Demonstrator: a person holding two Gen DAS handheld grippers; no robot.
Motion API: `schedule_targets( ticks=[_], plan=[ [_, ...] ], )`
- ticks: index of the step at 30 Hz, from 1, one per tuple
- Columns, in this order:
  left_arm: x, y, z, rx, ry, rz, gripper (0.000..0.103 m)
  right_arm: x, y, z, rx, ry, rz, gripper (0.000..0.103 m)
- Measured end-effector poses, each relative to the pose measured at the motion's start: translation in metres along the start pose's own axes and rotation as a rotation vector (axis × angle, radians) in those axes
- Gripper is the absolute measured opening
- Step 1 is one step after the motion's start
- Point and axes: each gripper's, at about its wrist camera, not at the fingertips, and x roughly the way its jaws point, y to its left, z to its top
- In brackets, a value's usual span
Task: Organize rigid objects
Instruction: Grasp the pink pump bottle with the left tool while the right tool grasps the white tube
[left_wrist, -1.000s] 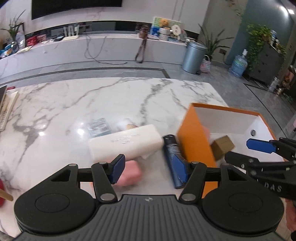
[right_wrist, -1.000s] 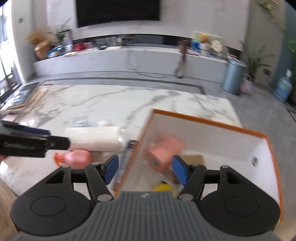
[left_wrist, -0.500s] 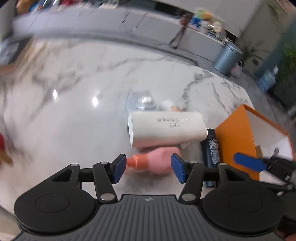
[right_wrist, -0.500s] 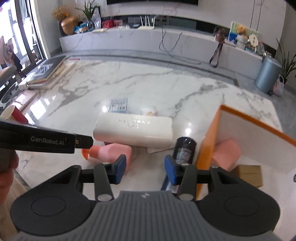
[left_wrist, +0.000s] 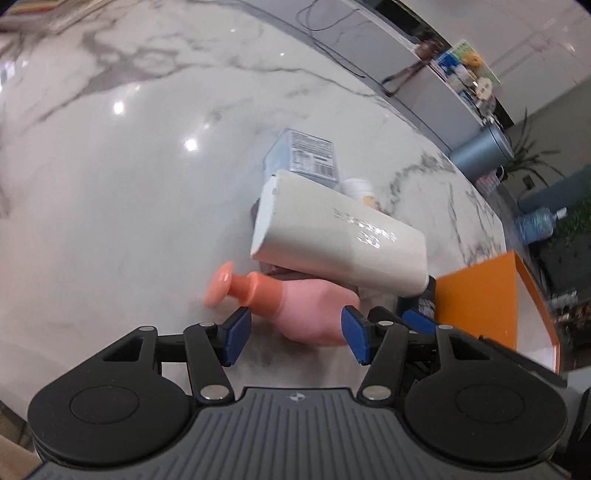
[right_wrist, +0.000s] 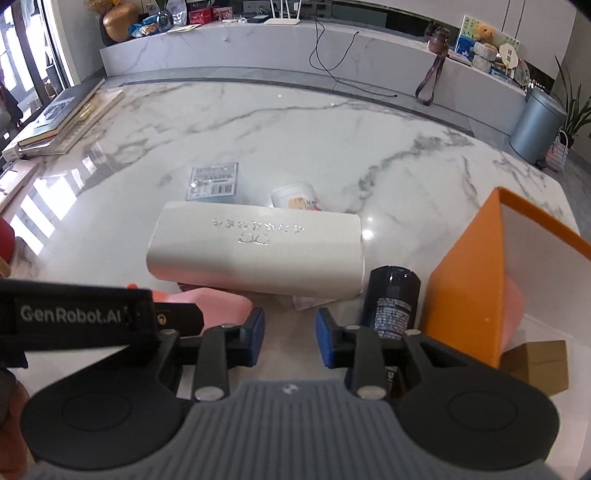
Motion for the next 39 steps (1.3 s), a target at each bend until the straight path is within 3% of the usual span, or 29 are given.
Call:
schedule_targets(
  ticks=[10, 23, 26, 29, 31, 32, 36, 39],
  plan=[
    [0.006, 0.010, 0.013, -0.065, -0.047, 0.014, 0.067, 0.012, 0.005, 0.002, 0.000, 0.042, 0.091, 0.016],
    [0.006, 0.005, 0.013, 0.043, -0.076, 0.095, 0.072, 0.007, 0.022, -0.005, -0.049, 0.119, 0.232, 0.009],
    [0.004, 0.006, 0.014, 0.070, -0.071, 0.096, 0.071, 0.006, 0.032, -0.007, -0.081, 0.126, 0.215, 0.010],
    [0.000, 0.009, 0.014, 0.081, -0.067, 0.081, 0.065, 0.005, 0.034, -0.006, -0.102, 0.128, 0.188, 0.010],
    [-0.005, 0.009, 0.015, 0.116, -0.086, 0.083, 0.040, 0.003, 0.030, -0.002, -0.106, 0.123, 0.169, 0.012],
    [-0.006, 0.008, 0.015, 0.134, -0.084, 0.087, 0.037, 0.002, 0.028, 0.000, -0.113, 0.113, 0.161, 0.012],
    [-0.005, 0.010, 0.017, 0.133, -0.075, 0.073, 0.035, -0.004, 0.022, 0.016, -0.171, 0.071, 0.122, 0.012],
    [-0.001, 0.012, 0.019, 0.119, -0.065, 0.092, 0.039, -0.007, 0.023, 0.030, -0.270, 0.038, 0.103, 0.033]
  ],
)
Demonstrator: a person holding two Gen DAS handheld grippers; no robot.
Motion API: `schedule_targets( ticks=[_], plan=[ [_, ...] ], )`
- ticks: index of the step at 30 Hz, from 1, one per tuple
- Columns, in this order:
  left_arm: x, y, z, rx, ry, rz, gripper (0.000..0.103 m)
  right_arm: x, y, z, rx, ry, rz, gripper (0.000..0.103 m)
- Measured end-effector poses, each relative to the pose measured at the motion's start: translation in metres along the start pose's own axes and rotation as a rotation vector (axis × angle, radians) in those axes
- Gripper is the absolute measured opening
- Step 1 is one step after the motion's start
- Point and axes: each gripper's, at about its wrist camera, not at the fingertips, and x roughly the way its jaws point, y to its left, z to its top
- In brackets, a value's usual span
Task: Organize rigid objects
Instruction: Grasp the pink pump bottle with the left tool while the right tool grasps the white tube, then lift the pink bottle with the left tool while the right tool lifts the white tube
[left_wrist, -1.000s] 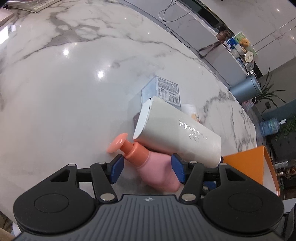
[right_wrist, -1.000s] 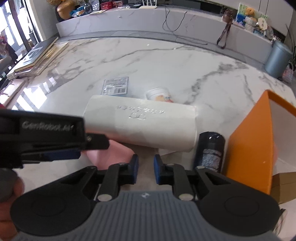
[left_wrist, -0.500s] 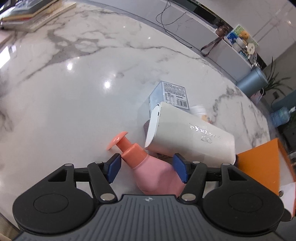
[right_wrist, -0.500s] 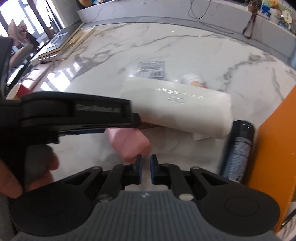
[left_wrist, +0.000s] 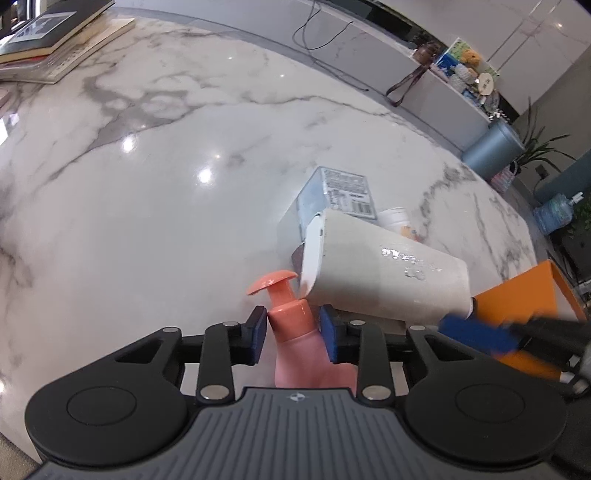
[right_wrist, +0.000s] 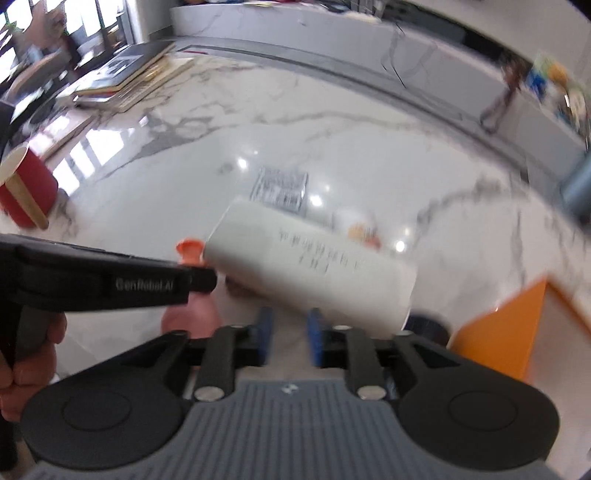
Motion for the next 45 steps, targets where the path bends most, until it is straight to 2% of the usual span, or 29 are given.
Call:
schedule_targets(
  ticks=[2, 9, 11, 15, 17, 20, 25, 28, 30, 32, 34, 36, 39, 41, 45],
  plan=[
    [0.002, 0.000, -0.001, 0.002, 0.008, 0.006, 0.040, 0.001, 0.001, 0.007, -0.087, -0.005, -0.025, 0.037],
    [0.004, -0.015, -0.005, 0.132, -0.001, 0.048, 0.044, 0.027, 0.002, 0.022, -0.374, 0.062, -0.020, 0.056],
    [0.005, -0.016, -0.005, 0.148, -0.003, 0.044, 0.043, 0.034, 0.001, 0.024, -0.416, 0.075, -0.018, 0.058],
    [0.006, -0.015, -0.004, 0.150, -0.008, 0.042, 0.039, 0.046, -0.003, 0.028, -0.448, 0.077, -0.011, 0.075],
    [0.006, -0.014, -0.003, 0.148, -0.008, 0.037, 0.038, 0.053, -0.003, 0.030, -0.447, 0.084, -0.017, 0.079],
    [0.005, -0.013, -0.004, 0.150, -0.006, 0.033, 0.038, 0.053, 0.003, 0.028, -0.455, 0.076, -0.038, 0.077],
    [0.003, -0.012, -0.004, 0.150, -0.006, 0.039, 0.038, 0.042, 0.011, 0.025, -0.441, 0.094, -0.060, 0.051],
    [0.003, -0.012, -0.004, 0.149, -0.009, 0.045, 0.037, 0.039, 0.018, 0.022, -0.464, 0.090, -0.084, 0.045],
    [0.002, -0.012, -0.005, 0.157, -0.016, 0.057, 0.037, 0.039, 0.020, 0.022, -0.498, 0.082, -0.077, 0.046],
    [0.001, -0.011, -0.005, 0.157, -0.019, 0.056, 0.037, 0.042, 0.021, 0.023, -0.539, 0.088, -0.075, 0.053],
    [0.001, -0.010, -0.005, 0.155, -0.020, 0.053, 0.036, 0.048, 0.022, 0.024, -0.585, 0.105, -0.072, 0.067],
    [0.002, -0.010, -0.004, 0.159, -0.021, 0.050, 0.036, 0.053, 0.021, 0.026, -0.645, 0.121, -0.059, 0.076],
    [0.003, -0.013, -0.004, 0.176, -0.022, 0.048, 0.035, 0.065, 0.017, 0.031, -0.681, 0.154, -0.043, 0.078],
    [0.005, -0.013, -0.003, 0.180, -0.021, 0.044, 0.035, 0.073, 0.013, 0.035, -0.653, 0.175, -0.022, 0.078],
    [0.007, -0.012, -0.002, 0.169, -0.009, 0.035, 0.035, 0.073, 0.010, 0.037, -0.575, 0.203, 0.021, 0.071]
  ],
)
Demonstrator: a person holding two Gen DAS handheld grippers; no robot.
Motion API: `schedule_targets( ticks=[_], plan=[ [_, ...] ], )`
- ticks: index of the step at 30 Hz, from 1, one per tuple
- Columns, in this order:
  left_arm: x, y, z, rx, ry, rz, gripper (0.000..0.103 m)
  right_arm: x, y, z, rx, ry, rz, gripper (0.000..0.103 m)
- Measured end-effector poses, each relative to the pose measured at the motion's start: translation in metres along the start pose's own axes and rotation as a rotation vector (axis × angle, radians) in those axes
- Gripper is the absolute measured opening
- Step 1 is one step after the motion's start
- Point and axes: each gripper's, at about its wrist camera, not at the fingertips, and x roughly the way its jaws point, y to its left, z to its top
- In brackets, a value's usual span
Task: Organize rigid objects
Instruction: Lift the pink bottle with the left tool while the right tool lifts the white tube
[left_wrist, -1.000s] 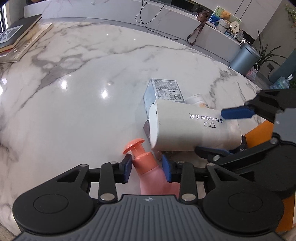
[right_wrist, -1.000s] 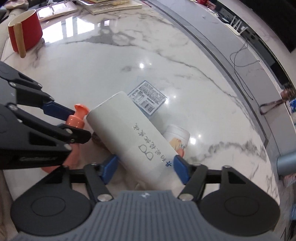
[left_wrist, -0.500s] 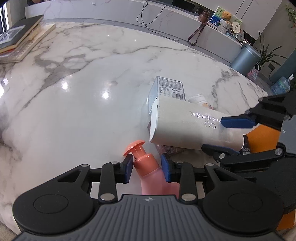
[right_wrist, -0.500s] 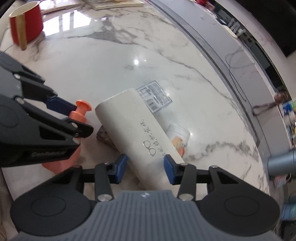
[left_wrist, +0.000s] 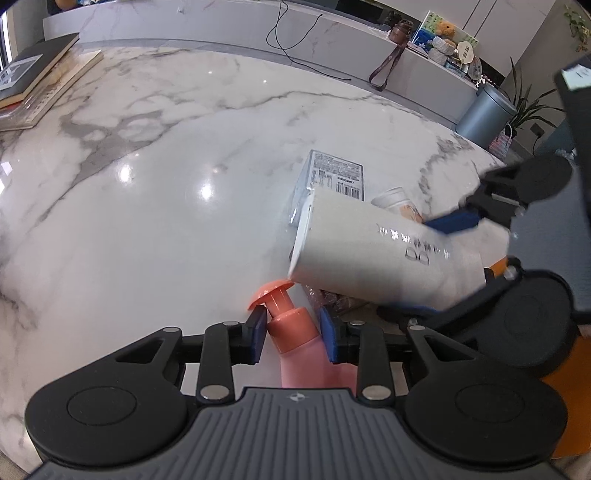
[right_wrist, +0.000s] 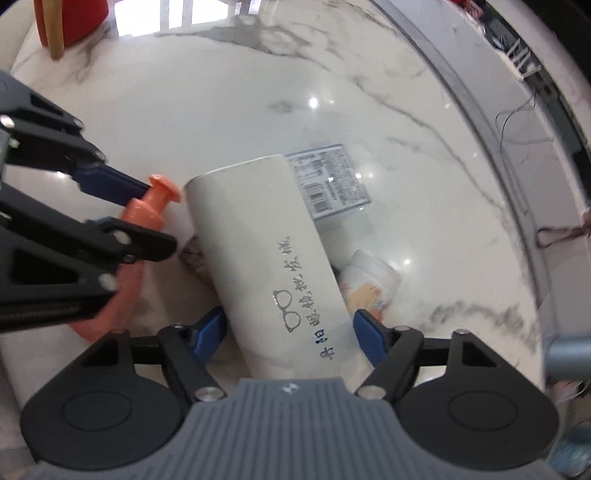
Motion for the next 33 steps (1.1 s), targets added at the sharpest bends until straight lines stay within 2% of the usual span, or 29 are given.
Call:
schedule_targets(
  ticks=[3, 7, 11, 20, 22, 24, 27, 33],
  plan=[
    [0.000, 0.000, 0.000, -0.002, 0.015, 0.002, 0.037, -0.005, 0.006, -0.004, 0.051, 0.036, 0.038, 0.067],
    [0.002, 0.000, -0.002, -0.003, 0.056, 0.009, 0.046, -0.002, 0.015, -0.015, 0.150, 0.109, 0.091, 0.063],
    [0.006, 0.005, -0.002, -0.046, 0.082, -0.015, 0.047, -0.002, 0.013, -0.020, 0.225, 0.109, 0.129, 0.063],
    [0.007, 0.003, -0.004, -0.029, 0.069, -0.020, 0.043, -0.002, 0.018, -0.013, 0.267, 0.013, 0.114, 0.068],
    [0.007, 0.003, -0.004, -0.033, 0.065, -0.027, 0.037, 0.003, 0.022, -0.015, 0.276, 0.005, 0.081, 0.063],
    [0.006, 0.005, -0.003, -0.046, 0.061, -0.045, 0.034, 0.003, 0.024, -0.018, 0.302, -0.009, 0.072, 0.062],
    [-0.001, 0.002, -0.007, -0.030, 0.039, -0.058, 0.033, 0.001, 0.028, -0.026, 0.363, -0.026, 0.073, 0.062],
    [-0.019, -0.005, -0.014, -0.001, -0.022, -0.088, 0.029, -0.019, 0.042, -0.039, 0.464, -0.081, 0.010, 0.061]
  ],
)
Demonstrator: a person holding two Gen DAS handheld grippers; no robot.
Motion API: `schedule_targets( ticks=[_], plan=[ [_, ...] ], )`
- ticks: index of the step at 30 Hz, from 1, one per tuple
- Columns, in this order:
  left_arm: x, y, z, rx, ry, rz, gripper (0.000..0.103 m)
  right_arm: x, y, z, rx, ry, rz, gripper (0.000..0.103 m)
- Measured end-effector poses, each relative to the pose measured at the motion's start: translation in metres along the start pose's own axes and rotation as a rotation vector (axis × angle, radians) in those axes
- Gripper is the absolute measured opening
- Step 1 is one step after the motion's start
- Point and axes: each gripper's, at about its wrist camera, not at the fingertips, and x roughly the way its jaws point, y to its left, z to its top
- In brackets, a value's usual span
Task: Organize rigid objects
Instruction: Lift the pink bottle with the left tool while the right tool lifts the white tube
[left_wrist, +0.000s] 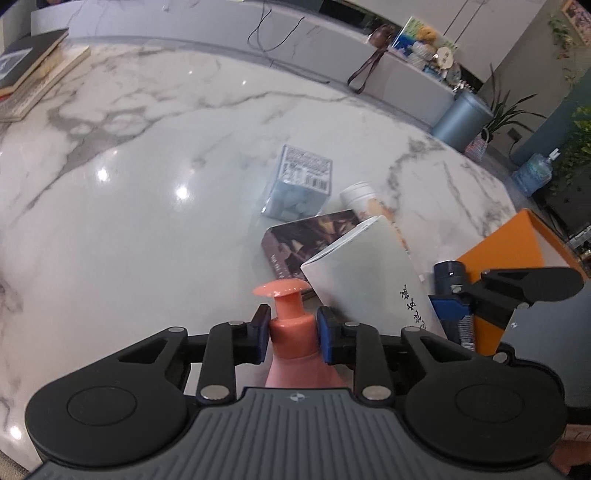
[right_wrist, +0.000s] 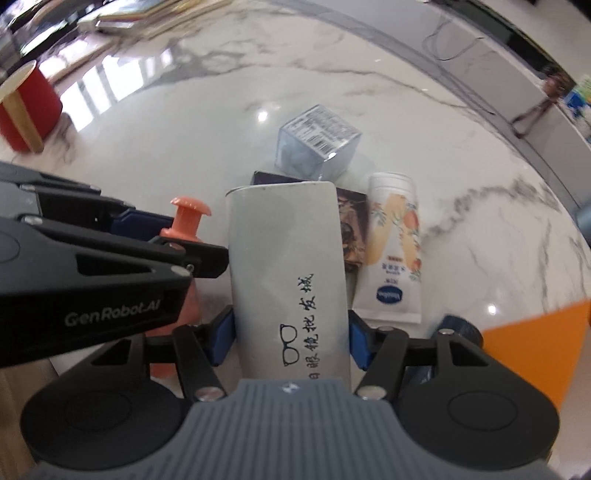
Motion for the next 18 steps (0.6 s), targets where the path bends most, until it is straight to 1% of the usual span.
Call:
schedule_targets(
  ticks=[3, 8, 10, 14, 18],
  plan=[
    [-0.012, -0.006, -0.001, 0.018, -0.033, -0.008, 0.028, -0.012, -0.003, -0.009, 0.051, -0.035, -0.010, 0.061],
    [-0.033, -0.014, -0.002, 0.038, -0.091, -0.001, 0.028, -0.038, -0.016, -0.018, 0.153, -0.092, 0.008, 0.061],
    [-0.045, -0.016, 0.000, 0.037, -0.123, 0.004, 0.028, -0.049, -0.019, -0.020, 0.176, -0.118, 0.010, 0.061],
    [-0.066, -0.021, 0.004, 0.033, -0.158, -0.008, 0.028, -0.075, -0.025, -0.021, 0.207, -0.182, 0.011, 0.061],
    [-0.086, -0.038, 0.007, 0.066, -0.204, -0.011, 0.028, -0.105, -0.028, -0.022, 0.231, -0.234, 0.017, 0.061]
  ],
)
